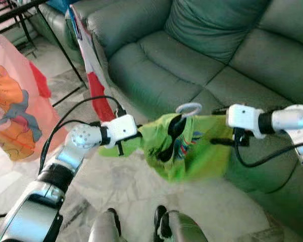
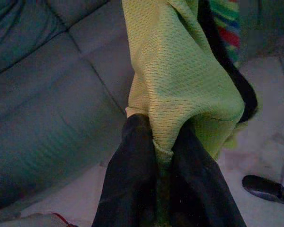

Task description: Hang hanger

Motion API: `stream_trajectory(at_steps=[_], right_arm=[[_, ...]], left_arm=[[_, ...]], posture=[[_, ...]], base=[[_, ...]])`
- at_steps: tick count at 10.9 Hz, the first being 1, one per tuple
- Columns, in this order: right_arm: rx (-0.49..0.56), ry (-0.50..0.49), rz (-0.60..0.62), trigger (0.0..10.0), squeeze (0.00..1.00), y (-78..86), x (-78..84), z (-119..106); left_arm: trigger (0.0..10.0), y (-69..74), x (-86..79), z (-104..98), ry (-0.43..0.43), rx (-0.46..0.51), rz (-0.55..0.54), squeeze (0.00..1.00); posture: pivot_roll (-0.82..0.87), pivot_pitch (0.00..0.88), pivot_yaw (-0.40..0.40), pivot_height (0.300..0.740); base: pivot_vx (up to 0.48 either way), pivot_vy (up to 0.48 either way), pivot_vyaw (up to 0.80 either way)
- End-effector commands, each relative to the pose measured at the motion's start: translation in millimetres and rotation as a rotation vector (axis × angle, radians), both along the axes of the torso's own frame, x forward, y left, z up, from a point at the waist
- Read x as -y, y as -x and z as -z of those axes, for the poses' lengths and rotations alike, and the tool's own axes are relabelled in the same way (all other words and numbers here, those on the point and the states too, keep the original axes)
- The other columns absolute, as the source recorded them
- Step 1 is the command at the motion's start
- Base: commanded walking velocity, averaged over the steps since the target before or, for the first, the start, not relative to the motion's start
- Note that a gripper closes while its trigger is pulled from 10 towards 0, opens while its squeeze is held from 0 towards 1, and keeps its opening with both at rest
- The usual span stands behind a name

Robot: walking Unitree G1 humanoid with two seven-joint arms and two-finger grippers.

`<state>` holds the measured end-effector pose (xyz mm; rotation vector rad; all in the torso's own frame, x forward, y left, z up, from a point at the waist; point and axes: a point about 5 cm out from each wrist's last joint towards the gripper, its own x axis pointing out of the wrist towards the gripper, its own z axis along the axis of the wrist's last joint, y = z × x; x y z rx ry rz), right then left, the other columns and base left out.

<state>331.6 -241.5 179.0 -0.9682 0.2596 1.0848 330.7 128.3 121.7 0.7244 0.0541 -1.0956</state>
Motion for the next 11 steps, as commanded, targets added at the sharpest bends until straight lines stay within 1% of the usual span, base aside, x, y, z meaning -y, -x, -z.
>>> stream_trajectory(at_steps=[1, 2, 3, 4, 5, 6, 8, 9, 11], right_arm=[[0.053, -0.001, -0.009, 10.0, 0.0, -4.3, -1.7, -9.0], [0.102, 0.043, 0.007, 10.0, 0.0, -7.5, 2.0, -10.6], [0.125, 0.075, 0.035, 10.0, 0.0, -9.6, 8.2, -9.9], [0.084, 0.045, 0.077, 4.9, 0.0, -9.1, 15.4, -2.6], [0.046, 0.073, 0.083, 0.0, 0.0, -6.5, 19.4, 6.1], [0.04, 0.08, 0.118, 0.0, 0.0, -8.2, 21.3, 14.7], [0.036, 0.066, 0.128, 0.0, 0.0, -13.3, 13.6, 20.8], [0.053, 0.07, 0.118, 0.0, 0.0, -17.1, 7.5, 20.3], [0.066, 0.068, 0.109, 0.0, 0.0, -20.5, 3.2, 17.9]], left_arm=[[0.0, 2.7, 4.1, -4.5, 0.0, 0.027, 0.046, 0.0], [0.0, 3.5, 4.6, -3.7, 0.001, 0.024, 0.049, 0.0], [0.0, 3.9, 5.4, -3.6, 0.002, 0.023, 0.054, 0.0], [0.0, 4.2, 7.1, -5.0, 0.006, 0.024, 0.064, 0.0], [0.0, 4.7, 9.0, -6.6, 0.011, 0.026, 0.074, 0.0], [0.0, 5.3, 10.5, -6.8, 0.014, 0.024, 0.081, 0.0], [0.0, 6.7, 12.9, -6.4, 0.016, 0.022, 0.091, 0.0], [0.0, 7.7, 12.8, -6.3, 0.017, 0.019, 0.095, 0.0], [0.0, 9.1, 12.6, -5.6, 0.014, 0.016, 0.098, 0.0]], posture=[[-0.11, 0.184, -0.024, 0.74], [-0.11, 0.18, -0.022, 0.74], [-0.11, 0.18, -0.022, 0.74], [-0.11, 0.178, -0.023, 0.74], [-0.11, 0.178, -0.023, 0.74], [-0.11, 0.178, -0.023, 0.74], [-0.1, 0.179, -0.025, 0.74], [-0.1, 0.183, -0.027, 0.74], [-0.1, 0.185, -0.029, 0.74]], base=[[0.0, 0.0, 0.0], [0.0, 0.0, 0.0], [0.0, 0.0, 0.0], [0.0, 0.0, 0.0], [0.0, 0.0, 0.0], [0.0, 0.0, 0.0], [0.0, 0.0, 0.0], [0.0, 0.0, 0.0], [0.0, 0.0, 0.0]])
